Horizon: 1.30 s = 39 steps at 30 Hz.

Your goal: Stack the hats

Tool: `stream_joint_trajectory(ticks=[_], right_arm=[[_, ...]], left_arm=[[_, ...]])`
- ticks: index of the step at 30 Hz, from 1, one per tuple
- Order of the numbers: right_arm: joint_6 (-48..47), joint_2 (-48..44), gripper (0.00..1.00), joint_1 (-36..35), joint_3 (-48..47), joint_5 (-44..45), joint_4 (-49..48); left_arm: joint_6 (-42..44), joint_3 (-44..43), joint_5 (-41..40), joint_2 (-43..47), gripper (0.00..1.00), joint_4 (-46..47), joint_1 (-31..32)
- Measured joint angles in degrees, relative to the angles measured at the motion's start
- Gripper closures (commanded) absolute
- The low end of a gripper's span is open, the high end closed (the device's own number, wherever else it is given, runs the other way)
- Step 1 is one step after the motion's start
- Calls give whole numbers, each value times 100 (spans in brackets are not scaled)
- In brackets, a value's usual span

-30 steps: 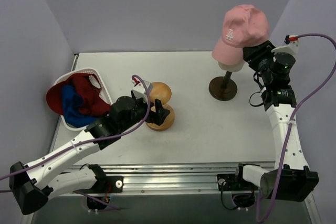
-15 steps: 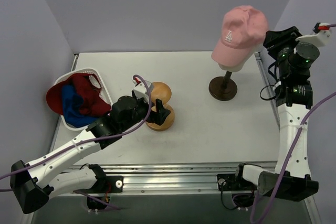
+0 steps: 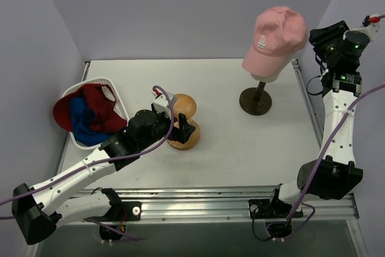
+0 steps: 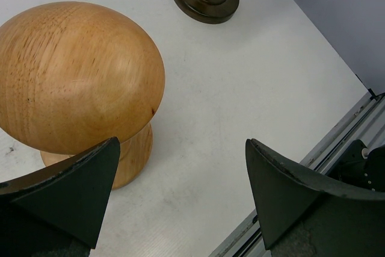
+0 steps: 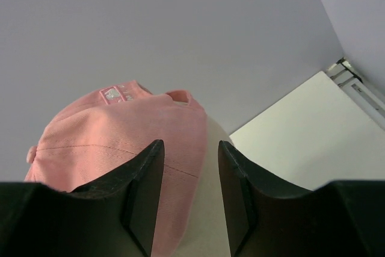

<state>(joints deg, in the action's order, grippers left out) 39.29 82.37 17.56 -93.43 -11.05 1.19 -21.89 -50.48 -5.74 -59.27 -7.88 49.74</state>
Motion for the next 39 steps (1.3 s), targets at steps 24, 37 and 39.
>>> stream_joint_trajectory(ticks=[24,37,39], right_arm=[[260,-321,64,0,758,-732,-1154],[256,-337,83,-46,1014,-785,-1233],[249,-337,89,-46,1014,-782,-1239]], left_arm=[[7,0,-2,-96,6,0,0],[7,0,-2,-105,6,0,0],[7,0,-2,-105,6,0,0]])
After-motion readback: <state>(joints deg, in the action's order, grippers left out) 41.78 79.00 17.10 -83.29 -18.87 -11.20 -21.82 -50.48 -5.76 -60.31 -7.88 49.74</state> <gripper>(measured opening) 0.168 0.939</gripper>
